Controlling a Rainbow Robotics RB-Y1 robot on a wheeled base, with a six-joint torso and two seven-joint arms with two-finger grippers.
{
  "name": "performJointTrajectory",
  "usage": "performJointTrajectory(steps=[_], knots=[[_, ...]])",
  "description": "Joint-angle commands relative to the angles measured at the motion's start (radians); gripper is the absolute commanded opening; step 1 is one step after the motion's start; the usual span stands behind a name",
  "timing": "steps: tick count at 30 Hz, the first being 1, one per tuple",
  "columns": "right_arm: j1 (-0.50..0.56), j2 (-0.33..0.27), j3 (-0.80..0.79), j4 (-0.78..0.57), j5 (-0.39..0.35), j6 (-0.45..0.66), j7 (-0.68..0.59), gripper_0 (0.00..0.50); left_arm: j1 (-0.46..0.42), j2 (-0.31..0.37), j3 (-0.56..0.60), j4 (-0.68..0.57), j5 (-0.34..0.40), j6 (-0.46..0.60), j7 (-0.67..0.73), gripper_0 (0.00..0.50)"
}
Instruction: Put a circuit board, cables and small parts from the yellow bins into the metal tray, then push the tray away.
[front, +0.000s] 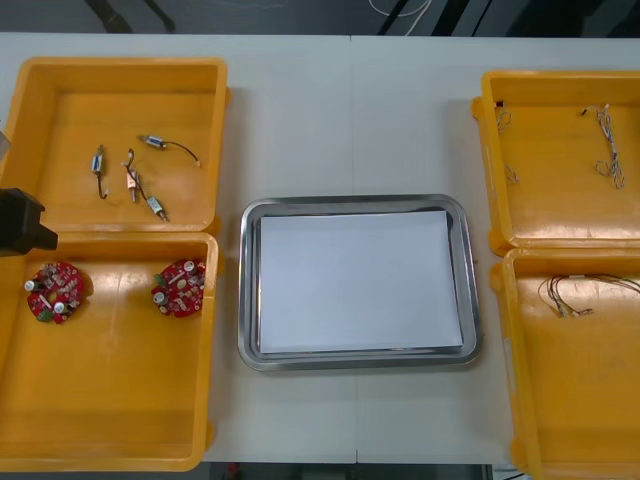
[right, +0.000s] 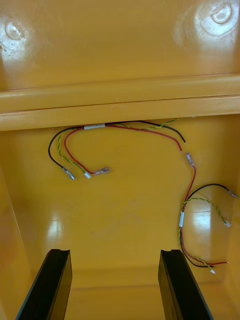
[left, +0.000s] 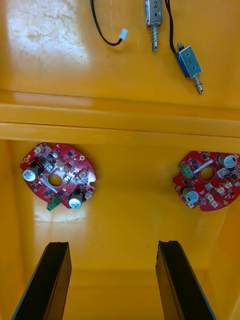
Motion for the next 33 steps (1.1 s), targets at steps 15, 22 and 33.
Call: performJointTrajectory(steps=[15, 22, 33], knots=[[0.005, 0.002, 0.008, -0.014, -0.004, 0.002, -0.045, 0.5, -0.032, 0.031, -0.011, -0.004, 0.008, 0.005, -0.058, 0.5], [0.005, 0.002, 0.008, -0.014, -0.004, 0.002, -0.045, 0.5, -0.032, 0.031, -0.011, -0.004, 0.008, 0.005, -0.058, 0.5], [0.005, 0.002, 0.008, -0.014, -0.004, 0.002, -0.045, 0.5, -0.032, 0.031, -0.011, -0.004, 0.008, 0.005, -0.058, 0.5]])
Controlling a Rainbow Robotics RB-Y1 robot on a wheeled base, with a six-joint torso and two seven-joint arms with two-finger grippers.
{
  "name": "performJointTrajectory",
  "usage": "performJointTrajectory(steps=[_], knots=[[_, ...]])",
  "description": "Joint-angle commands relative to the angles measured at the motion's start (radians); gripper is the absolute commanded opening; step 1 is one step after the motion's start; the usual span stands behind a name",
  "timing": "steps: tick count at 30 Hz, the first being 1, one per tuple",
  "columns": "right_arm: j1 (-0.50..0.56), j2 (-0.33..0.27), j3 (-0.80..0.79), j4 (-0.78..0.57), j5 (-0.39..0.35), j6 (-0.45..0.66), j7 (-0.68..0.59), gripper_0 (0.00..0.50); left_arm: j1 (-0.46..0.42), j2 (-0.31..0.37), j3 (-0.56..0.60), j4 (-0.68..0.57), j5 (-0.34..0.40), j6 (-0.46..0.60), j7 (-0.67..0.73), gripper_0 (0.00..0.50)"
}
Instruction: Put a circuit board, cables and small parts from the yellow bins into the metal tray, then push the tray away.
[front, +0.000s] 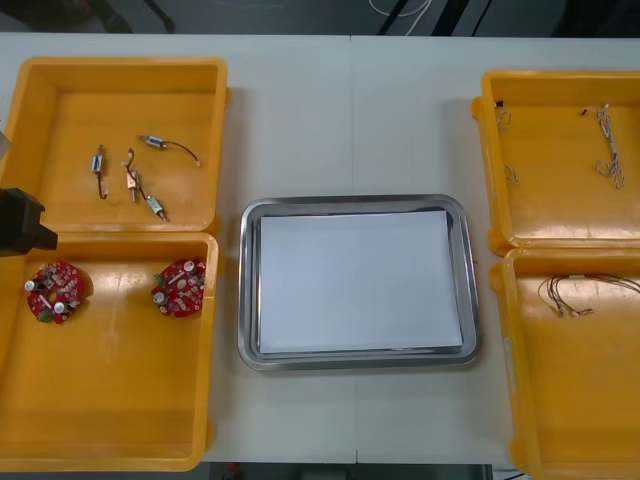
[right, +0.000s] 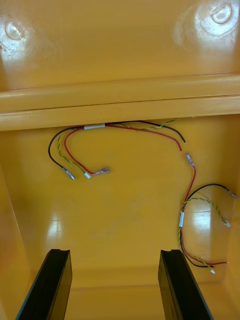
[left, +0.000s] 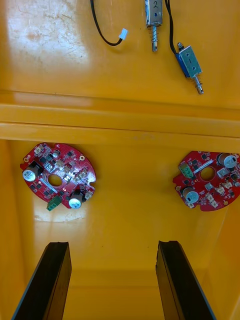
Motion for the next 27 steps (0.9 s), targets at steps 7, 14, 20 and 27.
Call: performJointTrajectory(steps=[7, 14, 20, 27], knots=[[0.005, 0.002, 0.008, -0.014, -0.004, 0.002, -0.045, 0.5, -0.032, 0.031, -0.011, -0.004, 0.008, 0.005, -0.058, 0.5], [0.005, 0.002, 0.008, -0.014, -0.004, 0.002, -0.045, 0.5, -0.032, 0.031, -0.011, -0.004, 0.008, 0.005, -0.058, 0.5], [0.005, 0.002, 0.008, -0.014, -0.004, 0.002, -0.045, 0.5, -0.032, 0.031, -0.011, -0.004, 0.008, 0.005, -0.058, 0.5], [0.005, 0.002, 0.008, -0.014, -0.004, 0.002, -0.045, 0.5, -0.032, 0.031, -0.011, -0.004, 0.008, 0.005, -0.058, 0.5]])
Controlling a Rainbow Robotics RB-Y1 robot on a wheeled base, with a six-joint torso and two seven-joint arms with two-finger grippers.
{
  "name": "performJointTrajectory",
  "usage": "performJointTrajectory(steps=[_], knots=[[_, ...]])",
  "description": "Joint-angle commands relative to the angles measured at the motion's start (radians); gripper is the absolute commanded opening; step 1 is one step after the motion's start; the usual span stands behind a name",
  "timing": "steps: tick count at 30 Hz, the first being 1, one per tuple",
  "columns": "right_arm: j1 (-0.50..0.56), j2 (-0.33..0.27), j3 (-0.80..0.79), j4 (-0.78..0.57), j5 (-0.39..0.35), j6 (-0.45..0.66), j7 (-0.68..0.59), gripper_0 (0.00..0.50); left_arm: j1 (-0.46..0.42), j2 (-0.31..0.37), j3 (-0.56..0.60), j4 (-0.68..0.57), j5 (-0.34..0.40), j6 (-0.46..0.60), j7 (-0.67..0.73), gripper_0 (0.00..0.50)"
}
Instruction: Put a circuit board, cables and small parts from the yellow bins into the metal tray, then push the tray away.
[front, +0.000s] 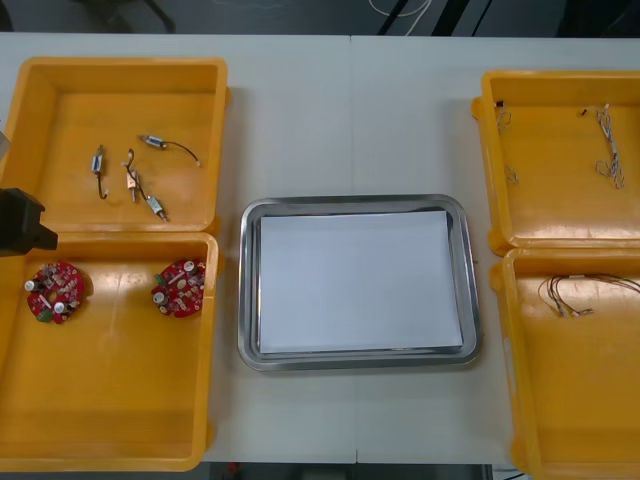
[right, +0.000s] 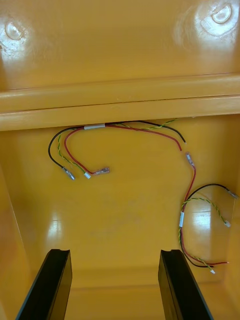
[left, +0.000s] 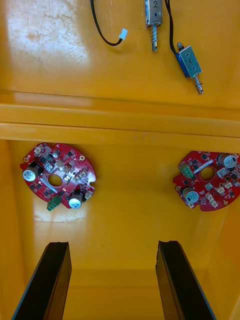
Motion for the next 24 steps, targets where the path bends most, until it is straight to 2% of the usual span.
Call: performJointTrajectory(steps=[1, 24], knots=[[0.005, 0.002, 0.008, -0.014, -0.004, 0.002, -0.045, 0.5, -0.032, 0.031, -0.011, -0.004, 0.008, 0.005, -0.058, 0.5], [0.005, 0.002, 0.008, -0.014, -0.004, 0.002, -0.045, 0.5, -0.032, 0.031, -0.011, -0.004, 0.008, 0.005, -0.058, 0.5]])
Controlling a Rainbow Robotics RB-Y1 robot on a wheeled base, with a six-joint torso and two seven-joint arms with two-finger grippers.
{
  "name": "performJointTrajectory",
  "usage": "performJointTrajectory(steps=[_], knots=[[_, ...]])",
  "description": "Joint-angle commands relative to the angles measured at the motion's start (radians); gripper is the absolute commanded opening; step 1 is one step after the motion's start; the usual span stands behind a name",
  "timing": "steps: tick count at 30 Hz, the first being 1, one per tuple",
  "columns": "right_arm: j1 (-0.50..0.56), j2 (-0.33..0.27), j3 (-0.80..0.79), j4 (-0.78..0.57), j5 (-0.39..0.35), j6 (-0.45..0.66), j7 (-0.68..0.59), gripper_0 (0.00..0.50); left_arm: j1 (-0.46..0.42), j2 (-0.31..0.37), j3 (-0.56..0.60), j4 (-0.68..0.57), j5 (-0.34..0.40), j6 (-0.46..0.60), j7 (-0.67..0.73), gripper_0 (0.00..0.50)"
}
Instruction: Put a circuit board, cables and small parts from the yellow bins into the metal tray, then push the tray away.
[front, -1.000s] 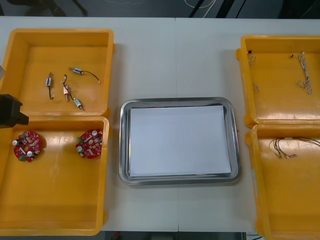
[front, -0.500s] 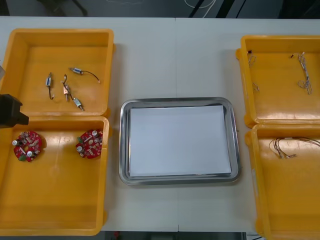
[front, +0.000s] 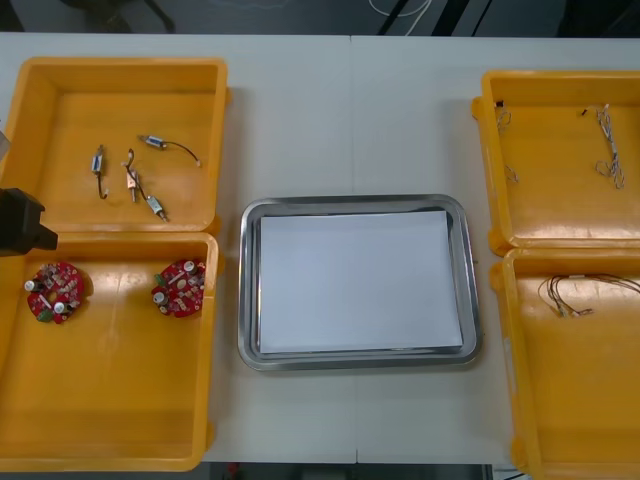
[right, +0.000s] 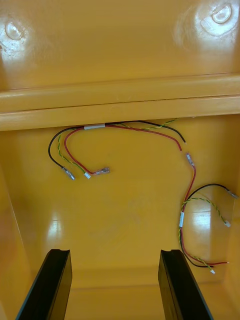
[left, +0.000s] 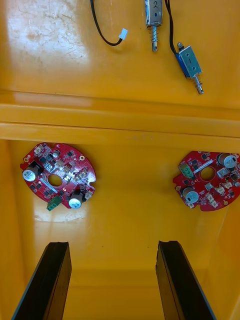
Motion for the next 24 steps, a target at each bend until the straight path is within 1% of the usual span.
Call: performJointTrajectory(steps=[1, 24], knots=[[0.005, 0.002, 0.008, -0.014, -0.004, 0.002, -0.045, 0.5, -0.032, 0.031, -0.011, -0.004, 0.008, 0.005, -0.058, 0.5], [0.005, 0.003, 0.002, -0.012, -0.003, 0.002, -0.045, 0.5, -0.032, 0.031, -0.011, -0.004, 0.008, 0.005, -0.058, 0.5]])
